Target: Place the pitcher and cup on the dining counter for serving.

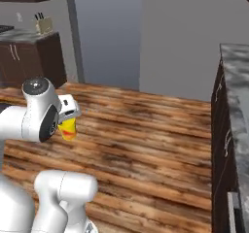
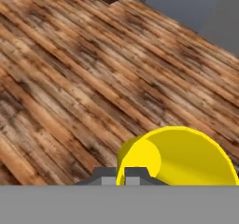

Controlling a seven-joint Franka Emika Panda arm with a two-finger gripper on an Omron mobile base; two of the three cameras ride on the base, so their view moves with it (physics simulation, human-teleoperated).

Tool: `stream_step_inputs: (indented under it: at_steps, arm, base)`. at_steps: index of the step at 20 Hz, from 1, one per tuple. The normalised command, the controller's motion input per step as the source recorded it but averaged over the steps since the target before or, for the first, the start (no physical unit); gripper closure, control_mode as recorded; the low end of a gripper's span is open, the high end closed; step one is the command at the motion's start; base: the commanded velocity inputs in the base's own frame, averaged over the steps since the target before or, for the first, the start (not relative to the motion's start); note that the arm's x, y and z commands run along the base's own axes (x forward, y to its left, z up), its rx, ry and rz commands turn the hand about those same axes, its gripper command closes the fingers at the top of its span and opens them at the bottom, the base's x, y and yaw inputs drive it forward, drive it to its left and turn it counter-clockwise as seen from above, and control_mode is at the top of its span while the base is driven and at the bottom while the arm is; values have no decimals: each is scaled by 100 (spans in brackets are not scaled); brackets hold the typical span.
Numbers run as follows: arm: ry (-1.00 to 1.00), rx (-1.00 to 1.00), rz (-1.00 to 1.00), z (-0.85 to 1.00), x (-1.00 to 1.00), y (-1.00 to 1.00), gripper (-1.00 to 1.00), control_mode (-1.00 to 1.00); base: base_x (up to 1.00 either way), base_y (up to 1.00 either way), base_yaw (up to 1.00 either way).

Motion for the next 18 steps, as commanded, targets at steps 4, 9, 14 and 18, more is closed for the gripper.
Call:
stream_step_inputs:
  at_steps: [4,9,14,18]
  arm:
    - [0,0,0,0,0,0,100,100]
    - [0,0,0,0,0,0,100,100]
    - [0,0,0,0,0,0,100,100]
    - [0,0,0,0,0,0,100,100]
  base:
    - [-28,24,100]
    - [-35,33,100]
    - [-24,72,84]
    - [24,78,63]
